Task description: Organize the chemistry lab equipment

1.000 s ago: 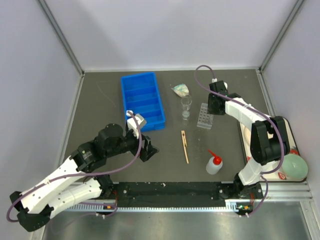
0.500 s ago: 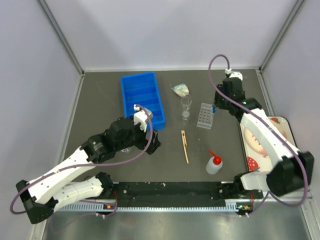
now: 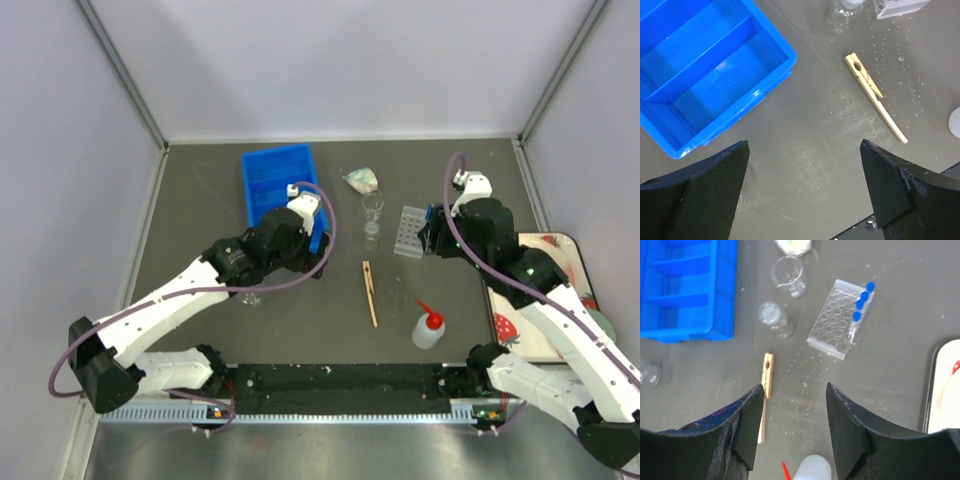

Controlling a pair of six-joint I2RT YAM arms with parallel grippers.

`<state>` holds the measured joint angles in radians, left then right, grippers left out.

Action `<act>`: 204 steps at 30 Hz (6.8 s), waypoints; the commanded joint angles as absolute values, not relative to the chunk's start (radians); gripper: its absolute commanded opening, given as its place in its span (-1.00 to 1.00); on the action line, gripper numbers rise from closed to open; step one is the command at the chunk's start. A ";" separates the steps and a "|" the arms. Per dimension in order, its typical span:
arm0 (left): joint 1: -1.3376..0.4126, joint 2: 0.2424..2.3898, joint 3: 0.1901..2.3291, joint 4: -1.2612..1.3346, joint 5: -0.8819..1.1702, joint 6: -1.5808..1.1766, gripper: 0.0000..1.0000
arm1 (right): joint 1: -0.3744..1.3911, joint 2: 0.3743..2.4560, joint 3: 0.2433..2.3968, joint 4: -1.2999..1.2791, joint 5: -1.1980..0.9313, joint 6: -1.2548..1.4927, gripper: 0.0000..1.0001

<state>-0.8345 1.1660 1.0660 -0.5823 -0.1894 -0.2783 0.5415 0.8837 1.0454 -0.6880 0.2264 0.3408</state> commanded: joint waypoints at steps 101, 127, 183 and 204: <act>-0.707 0.904 1.057 -0.767 -0.275 -0.253 0.97 | 0.893 1.595 1.761 -0.922 0.396 0.410 -1.00; -0.675 0.830 0.965 -0.741 -0.252 -0.219 0.98 | 0.882 1.922 1.910 -0.753 0.222 0.368 -1.00; -0.670 0.864 0.974 -0.696 -0.163 -0.255 0.97 | 1.129 1.470 1.293 -0.977 0.242 0.495 -0.91; -0.670 0.864 0.968 -0.690 -0.166 -0.250 0.97 | 1.158 1.529 1.354 -0.979 0.250 0.500 -0.07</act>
<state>-0.6746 0.8707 0.9607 -0.7334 -0.1719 -0.2443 1.1358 1.5242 1.2968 -0.9703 0.2337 0.4911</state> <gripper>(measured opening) 0.986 0.440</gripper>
